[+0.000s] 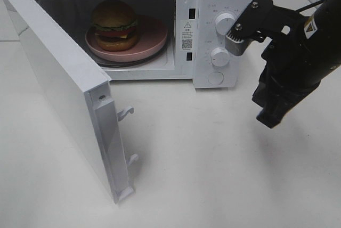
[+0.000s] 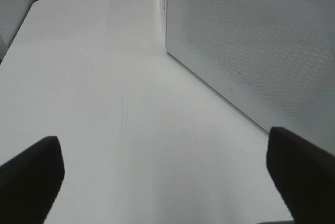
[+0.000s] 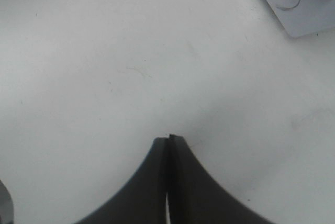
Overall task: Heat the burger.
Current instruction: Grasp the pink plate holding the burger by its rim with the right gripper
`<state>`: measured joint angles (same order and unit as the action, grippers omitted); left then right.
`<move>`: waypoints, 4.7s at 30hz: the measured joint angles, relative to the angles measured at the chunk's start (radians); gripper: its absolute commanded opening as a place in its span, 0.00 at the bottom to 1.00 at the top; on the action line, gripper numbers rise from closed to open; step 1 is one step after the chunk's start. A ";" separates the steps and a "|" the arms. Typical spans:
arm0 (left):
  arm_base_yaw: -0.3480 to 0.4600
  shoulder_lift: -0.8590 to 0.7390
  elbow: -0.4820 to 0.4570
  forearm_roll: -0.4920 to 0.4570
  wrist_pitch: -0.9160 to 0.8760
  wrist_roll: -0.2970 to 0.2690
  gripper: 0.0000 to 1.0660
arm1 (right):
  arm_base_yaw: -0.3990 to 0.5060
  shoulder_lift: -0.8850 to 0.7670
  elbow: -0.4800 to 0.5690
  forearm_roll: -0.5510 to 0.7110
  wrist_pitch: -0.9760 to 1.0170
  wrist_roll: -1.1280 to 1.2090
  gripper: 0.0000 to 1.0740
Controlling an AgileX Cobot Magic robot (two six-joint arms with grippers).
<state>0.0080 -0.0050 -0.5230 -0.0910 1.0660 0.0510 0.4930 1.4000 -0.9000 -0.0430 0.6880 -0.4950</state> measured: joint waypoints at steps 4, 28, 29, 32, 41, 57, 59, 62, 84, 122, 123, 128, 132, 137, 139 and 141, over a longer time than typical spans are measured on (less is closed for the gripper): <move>0.000 0.000 0.000 0.000 0.000 0.000 0.92 | 0.000 0.000 -0.002 -0.005 0.019 -0.182 0.02; 0.000 0.000 0.000 0.000 0.000 0.000 0.92 | 0.008 0.007 -0.002 -0.091 -0.074 -0.676 0.87; 0.000 0.000 0.000 0.000 0.000 0.000 0.92 | 0.008 0.007 -0.002 -0.091 -0.074 -0.676 0.87; 0.000 0.000 0.000 0.000 0.000 0.000 0.92 | 0.037 0.025 -0.006 -0.116 -0.082 -0.642 0.86; 0.000 0.000 0.000 0.000 0.000 0.000 0.92 | 0.102 0.117 -0.097 -0.172 -0.110 -0.618 0.84; 0.000 0.000 0.000 0.000 0.000 0.000 0.92 | 0.161 0.257 -0.223 -0.224 -0.301 -0.620 0.81; 0.000 0.000 0.000 0.000 0.000 0.000 0.92 | 0.171 0.274 -0.240 -0.223 -0.316 -0.620 0.81; 0.000 0.000 0.000 0.000 0.000 0.000 0.92 | 0.180 0.300 -0.262 -0.223 -0.336 -0.620 0.81; 0.000 0.000 0.000 0.000 0.000 0.000 0.92 | 0.194 0.506 -0.448 -0.208 -0.377 -0.594 0.79; 0.000 0.000 0.000 0.000 0.000 0.000 0.92 | 0.194 0.905 -0.908 -0.204 -0.297 -0.461 0.74; 0.000 0.000 0.000 0.000 0.000 0.000 0.92 | 0.194 0.923 -0.936 -0.198 -0.284 -0.460 0.72; 0.000 0.000 0.000 0.000 0.000 0.000 0.92 | 0.194 0.960 -0.986 -0.157 -0.254 -0.460 0.71; 0.000 0.000 0.000 0.000 0.000 0.000 0.92 | 0.194 0.997 -1.015 -0.130 -0.249 -0.460 0.71; 0.000 0.000 0.000 0.000 0.000 0.000 0.92 | 0.187 1.018 -1.017 -0.111 -0.253 -0.460 0.71; 0.000 0.000 0.000 0.000 0.000 0.000 0.92 | 0.184 1.020 -1.017 -0.106 -0.259 -0.460 0.71; 0.000 0.000 0.000 0.000 0.000 0.000 0.92 | 0.178 1.021 -1.017 -0.105 -0.264 -0.460 0.71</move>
<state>0.0080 -0.0050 -0.5230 -0.0910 1.0660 0.0510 0.6710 2.4210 -1.9170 -0.1480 0.4240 -0.9550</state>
